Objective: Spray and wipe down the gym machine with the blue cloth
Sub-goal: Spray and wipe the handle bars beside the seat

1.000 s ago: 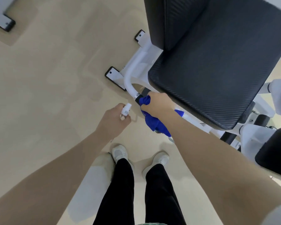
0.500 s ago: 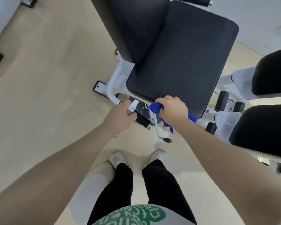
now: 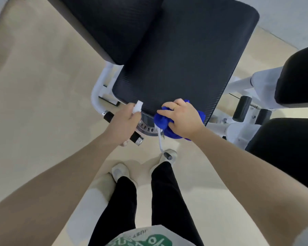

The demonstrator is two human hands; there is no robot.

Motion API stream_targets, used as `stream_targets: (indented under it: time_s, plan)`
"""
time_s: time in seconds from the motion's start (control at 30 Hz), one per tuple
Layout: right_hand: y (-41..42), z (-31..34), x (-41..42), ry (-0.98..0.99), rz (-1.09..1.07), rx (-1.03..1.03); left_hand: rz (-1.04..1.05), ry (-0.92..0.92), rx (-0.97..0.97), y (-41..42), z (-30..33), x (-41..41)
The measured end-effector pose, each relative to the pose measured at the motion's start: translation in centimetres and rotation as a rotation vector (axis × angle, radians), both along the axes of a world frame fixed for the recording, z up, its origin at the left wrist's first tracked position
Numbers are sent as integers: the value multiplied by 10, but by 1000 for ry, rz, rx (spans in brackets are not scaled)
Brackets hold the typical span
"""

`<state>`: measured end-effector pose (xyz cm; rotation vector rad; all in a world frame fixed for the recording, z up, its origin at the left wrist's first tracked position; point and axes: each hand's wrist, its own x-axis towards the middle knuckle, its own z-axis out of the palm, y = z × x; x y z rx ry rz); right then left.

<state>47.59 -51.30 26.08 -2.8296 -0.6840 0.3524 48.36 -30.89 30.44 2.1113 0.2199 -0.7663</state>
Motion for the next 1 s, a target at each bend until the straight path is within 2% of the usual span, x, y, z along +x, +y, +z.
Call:
stream_targets:
  time_s: [0.07,0.13,0.27,0.37,0.43,0.5,0.63,0.8,0.87,0.9,0.97,1.0]
  plan:
    - [-37,12,-7,20,84,-24,-1,-34,-19,-25,3,5]
    - [-69,20,-8,-5,48,-132,-27,-73,-32,-44,6,11]
    - [-130,58,21,26,-537,-132,-90,-130,-32,-90,23,31]
    - [-148,86,49,156,-665,82,-118,-228,-52,-112,28,49]
    - [-142,97,65,158,-699,292,-105,-254,-37,-122,30,61]
    - [-137,97,80,155,-745,405,-95,-268,-24,-131,28,76]
    - [-125,84,108,110,-911,534,-167,-318,-63,-135,28,105]
    - [-120,77,156,27,-993,613,-315,-391,0,-131,17,166]
    - [-119,76,183,-45,-1031,591,-341,-413,17,-132,9,199]
    - [-120,71,193,-87,-1029,517,-340,-417,30,-134,7,210]
    - [-117,54,219,-67,-992,222,-341,-423,63,-137,3,241]
    - [-112,45,229,42,-958,84,-343,-424,89,-138,0,256]
